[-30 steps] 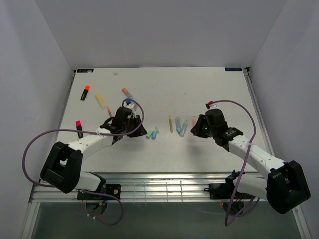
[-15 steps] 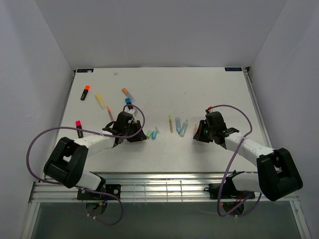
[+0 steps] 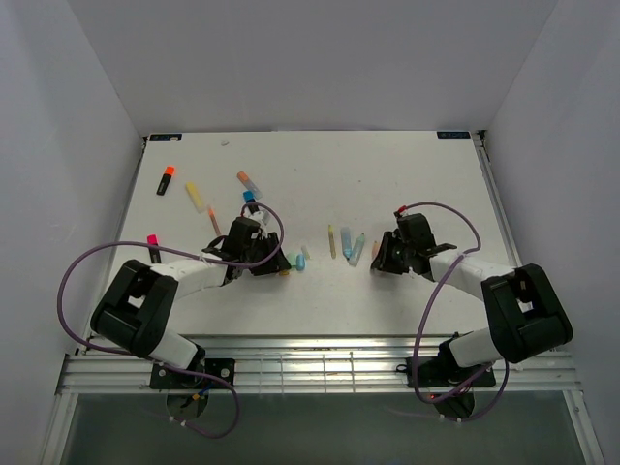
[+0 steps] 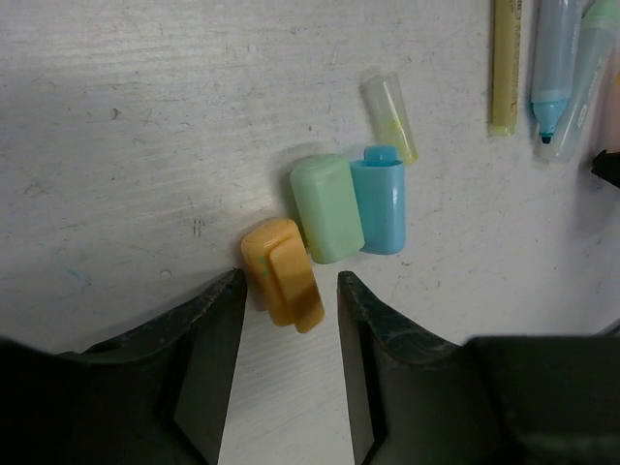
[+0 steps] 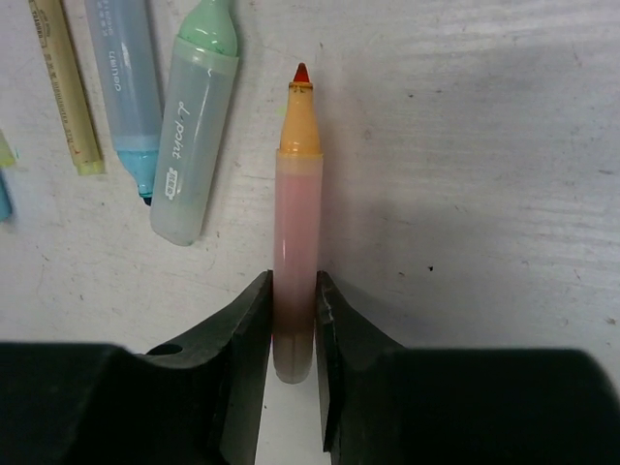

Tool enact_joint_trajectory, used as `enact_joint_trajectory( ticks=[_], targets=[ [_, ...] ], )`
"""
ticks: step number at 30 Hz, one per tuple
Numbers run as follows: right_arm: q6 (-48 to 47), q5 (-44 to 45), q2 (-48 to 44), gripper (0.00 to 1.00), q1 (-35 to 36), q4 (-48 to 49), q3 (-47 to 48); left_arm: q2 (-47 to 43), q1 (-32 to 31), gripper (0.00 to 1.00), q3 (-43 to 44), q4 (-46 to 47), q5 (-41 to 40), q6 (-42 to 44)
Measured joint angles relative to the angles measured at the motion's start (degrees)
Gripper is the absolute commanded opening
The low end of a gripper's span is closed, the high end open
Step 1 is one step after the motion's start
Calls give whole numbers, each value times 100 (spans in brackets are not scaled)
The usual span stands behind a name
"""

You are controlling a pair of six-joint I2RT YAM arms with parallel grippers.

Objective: Open the pen caps

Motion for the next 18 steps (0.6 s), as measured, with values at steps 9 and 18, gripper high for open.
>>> enact_joint_trajectory(
  ticks=[9,18],
  targets=[
    [22,-313,240,47,0,409,83,-33,-2,65,2,109,-85,-48],
    [-39,-402,286,77,-2,479,238,-87,114,70,920,-817,-551,61]
  ],
)
